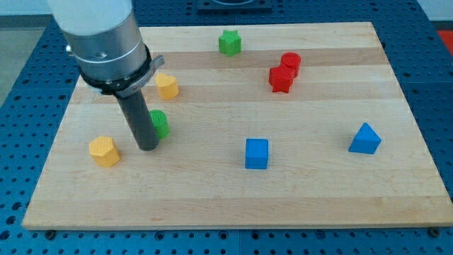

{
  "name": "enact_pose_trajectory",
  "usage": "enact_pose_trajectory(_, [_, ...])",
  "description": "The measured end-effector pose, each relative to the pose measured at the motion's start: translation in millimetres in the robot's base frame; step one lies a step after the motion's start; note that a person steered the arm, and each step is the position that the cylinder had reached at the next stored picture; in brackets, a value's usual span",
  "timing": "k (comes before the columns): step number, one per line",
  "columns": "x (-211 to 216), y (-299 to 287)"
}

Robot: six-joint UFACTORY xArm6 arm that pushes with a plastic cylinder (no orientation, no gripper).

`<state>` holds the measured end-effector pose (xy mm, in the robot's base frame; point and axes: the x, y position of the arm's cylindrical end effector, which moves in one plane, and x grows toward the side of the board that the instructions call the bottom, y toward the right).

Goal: Move the yellow heart towards left

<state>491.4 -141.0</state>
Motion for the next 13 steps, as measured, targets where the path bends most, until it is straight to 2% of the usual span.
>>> enact_pose_trajectory(2, [-27.9,0.1])
enact_pose_trajectory(3, [-0.1,11.1])
enact_pose_trajectory(4, [-0.4,75.0])
enact_pose_trajectory(5, [-6.6,65.5])
enact_pose_trajectory(6, [-25.8,1.2])
enact_pose_trajectory(8, [-41.0,-52.8])
enact_pose_trajectory(9, [-83.8,-45.4])
enact_pose_trajectory(11, [-115.1,52.2])
enact_pose_trajectory(12, [-115.6,48.4])
enact_pose_trajectory(13, [-109.5,7.5])
